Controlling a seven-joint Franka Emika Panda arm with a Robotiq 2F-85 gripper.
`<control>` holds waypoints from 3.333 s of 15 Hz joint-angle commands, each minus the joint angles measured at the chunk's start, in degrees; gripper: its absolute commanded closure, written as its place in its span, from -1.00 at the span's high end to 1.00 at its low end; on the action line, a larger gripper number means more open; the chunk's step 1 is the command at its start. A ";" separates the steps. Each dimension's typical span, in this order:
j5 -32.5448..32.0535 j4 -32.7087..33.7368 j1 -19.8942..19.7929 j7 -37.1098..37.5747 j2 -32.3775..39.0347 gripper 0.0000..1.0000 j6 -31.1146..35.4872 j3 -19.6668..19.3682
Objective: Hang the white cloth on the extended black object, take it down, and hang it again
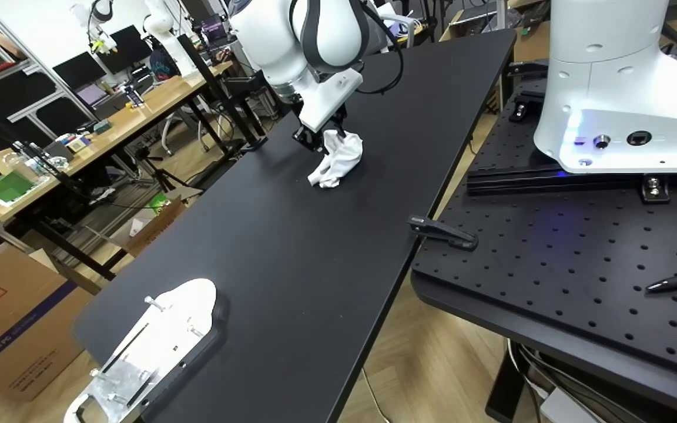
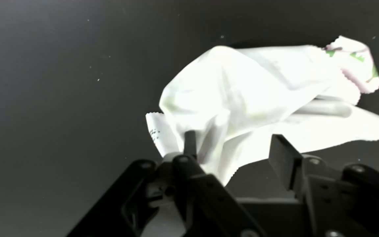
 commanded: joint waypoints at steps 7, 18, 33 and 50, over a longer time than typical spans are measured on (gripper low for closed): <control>-4.06 -0.23 2.83 6.41 -1.46 -1.00 -2.63 -7.50; -8.16 9.88 0.20 10.64 -9.25 -0.99 -17.06 -0.61; -8.18 25.81 -18.30 7.17 -8.67 -0.99 -24.19 20.06; -16.89 42.16 -19.03 5.73 1.15 -0.99 -27.15 21.02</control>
